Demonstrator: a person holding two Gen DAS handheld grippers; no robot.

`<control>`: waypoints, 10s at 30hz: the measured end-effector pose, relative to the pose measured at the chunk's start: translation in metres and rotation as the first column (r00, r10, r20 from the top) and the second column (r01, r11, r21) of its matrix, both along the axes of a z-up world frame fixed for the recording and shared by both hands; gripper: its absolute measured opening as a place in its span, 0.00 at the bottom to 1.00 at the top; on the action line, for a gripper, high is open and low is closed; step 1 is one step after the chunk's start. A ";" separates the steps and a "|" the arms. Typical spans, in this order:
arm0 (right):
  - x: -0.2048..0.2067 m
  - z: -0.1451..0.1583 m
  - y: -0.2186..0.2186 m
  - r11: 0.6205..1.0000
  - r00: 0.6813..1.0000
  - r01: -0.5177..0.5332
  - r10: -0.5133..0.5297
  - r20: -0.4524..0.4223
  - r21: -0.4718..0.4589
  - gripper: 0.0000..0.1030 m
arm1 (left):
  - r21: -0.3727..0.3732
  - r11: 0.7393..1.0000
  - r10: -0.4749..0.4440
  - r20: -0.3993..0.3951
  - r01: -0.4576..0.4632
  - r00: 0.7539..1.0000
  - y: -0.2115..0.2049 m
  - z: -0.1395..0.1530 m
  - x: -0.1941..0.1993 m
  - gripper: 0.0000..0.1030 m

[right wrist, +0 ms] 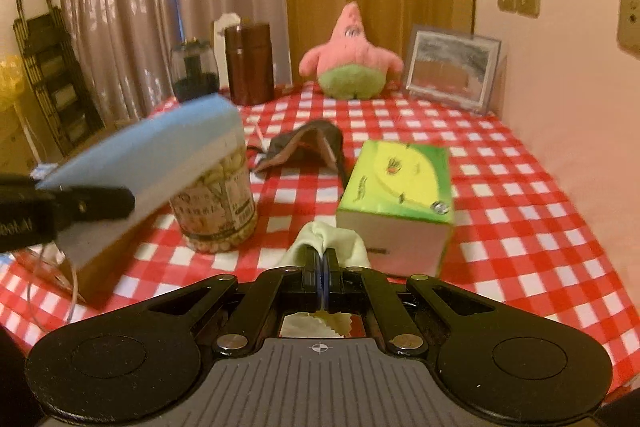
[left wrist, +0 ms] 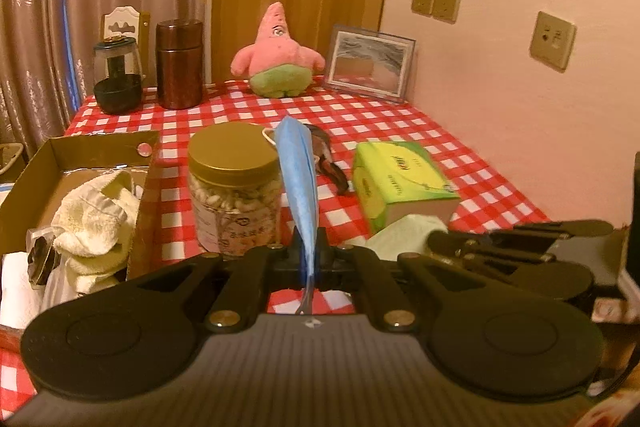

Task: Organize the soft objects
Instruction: 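Carry the mask with the left tool toward the box while the right tool carries the green cloth, then open the left tool to drop the mask in the box while the right tool releases the cloth, then move both open tools back over the table toward the dark hair tie, then close the right tool on the dark brown hair tie, then lift the hair tie with the right tool while the left tool moves toward the black mask, then close the left tool on the black cloth face mask, then lift the black mask with the left tool beside the held hair tie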

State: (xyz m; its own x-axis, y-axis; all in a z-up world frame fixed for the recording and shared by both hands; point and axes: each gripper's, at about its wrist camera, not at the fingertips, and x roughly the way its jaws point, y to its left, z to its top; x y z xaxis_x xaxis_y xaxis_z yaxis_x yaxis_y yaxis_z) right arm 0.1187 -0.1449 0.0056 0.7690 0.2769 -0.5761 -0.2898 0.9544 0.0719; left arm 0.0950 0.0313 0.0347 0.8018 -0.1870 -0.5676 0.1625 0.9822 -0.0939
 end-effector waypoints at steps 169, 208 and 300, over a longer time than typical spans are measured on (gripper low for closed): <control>0.034 -0.060 -0.001 0.999 0.987 -0.010 0.017 -0.162 0.043 0.79 | -0.017 0.982 0.183 -0.187 -0.190 0.965 0.031 -0.086 0.033 0.85; 0.048 -0.085 0.031 0.996 0.990 -0.048 0.038 -0.133 -0.074 0.17 | -0.057 0.985 0.148 -0.213 -0.164 0.966 0.029 -0.099 0.037 0.85; 0.201 0.080 -0.038 0.980 0.982 -0.175 0.166 -0.094 -0.093 0.17 | 0.259 0.866 -0.358 -0.276 0.428 0.892 -0.037 0.064 0.292 0.03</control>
State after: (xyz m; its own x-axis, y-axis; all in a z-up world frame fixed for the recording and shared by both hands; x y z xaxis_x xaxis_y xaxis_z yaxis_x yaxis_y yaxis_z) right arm 0.3192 -0.1829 0.0858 0.6619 0.3371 -0.6695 -0.4461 0.8949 0.0095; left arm 0.3869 -0.0060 0.0990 0.5519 -0.2510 -0.7952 0.5514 0.8252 0.1223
